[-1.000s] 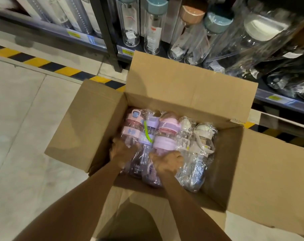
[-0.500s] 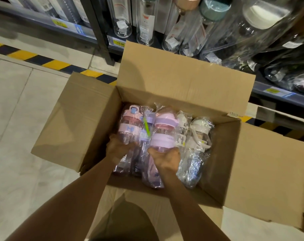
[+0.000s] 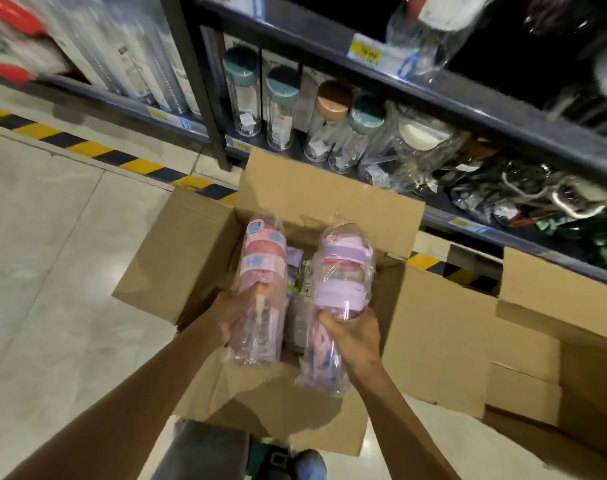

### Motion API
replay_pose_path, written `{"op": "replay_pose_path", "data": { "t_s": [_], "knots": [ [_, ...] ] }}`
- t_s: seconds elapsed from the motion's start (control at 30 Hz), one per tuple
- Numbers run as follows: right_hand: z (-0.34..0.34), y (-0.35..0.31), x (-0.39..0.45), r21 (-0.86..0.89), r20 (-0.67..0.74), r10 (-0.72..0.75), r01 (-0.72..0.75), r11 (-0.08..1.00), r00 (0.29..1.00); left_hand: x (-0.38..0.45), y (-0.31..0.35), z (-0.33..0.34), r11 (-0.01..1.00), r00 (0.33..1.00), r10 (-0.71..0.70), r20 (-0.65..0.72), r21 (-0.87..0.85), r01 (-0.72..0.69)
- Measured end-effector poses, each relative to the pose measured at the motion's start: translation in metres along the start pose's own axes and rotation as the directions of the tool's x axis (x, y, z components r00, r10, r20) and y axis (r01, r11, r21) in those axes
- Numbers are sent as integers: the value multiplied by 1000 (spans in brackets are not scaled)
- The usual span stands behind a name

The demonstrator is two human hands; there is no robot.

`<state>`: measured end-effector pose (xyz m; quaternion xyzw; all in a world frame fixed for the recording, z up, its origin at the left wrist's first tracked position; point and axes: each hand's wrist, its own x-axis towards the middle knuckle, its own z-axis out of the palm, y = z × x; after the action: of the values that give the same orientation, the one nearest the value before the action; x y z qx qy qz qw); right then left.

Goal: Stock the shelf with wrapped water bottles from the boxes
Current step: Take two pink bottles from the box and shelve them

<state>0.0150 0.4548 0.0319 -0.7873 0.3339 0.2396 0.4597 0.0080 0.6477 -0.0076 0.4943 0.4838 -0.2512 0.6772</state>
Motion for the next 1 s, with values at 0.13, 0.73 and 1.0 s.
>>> {"op": "replay_pose_path", "data": {
  "t_s": [0.13,0.73,1.0],
  "knots": [
    [-84,-45,-61,38,55,-161,159,987,985,-101,37,-2,960,933,272,235,5,-281],
    [-331,-330,-366,212,-89,-727,726,654,681,-549,270,18,585,513,786,345,-147,-798],
    [-395,-442,-485,317,-219,-877,881,350,427,-708,362,31,309,244,897,370,-128,-942]
  ]
}}
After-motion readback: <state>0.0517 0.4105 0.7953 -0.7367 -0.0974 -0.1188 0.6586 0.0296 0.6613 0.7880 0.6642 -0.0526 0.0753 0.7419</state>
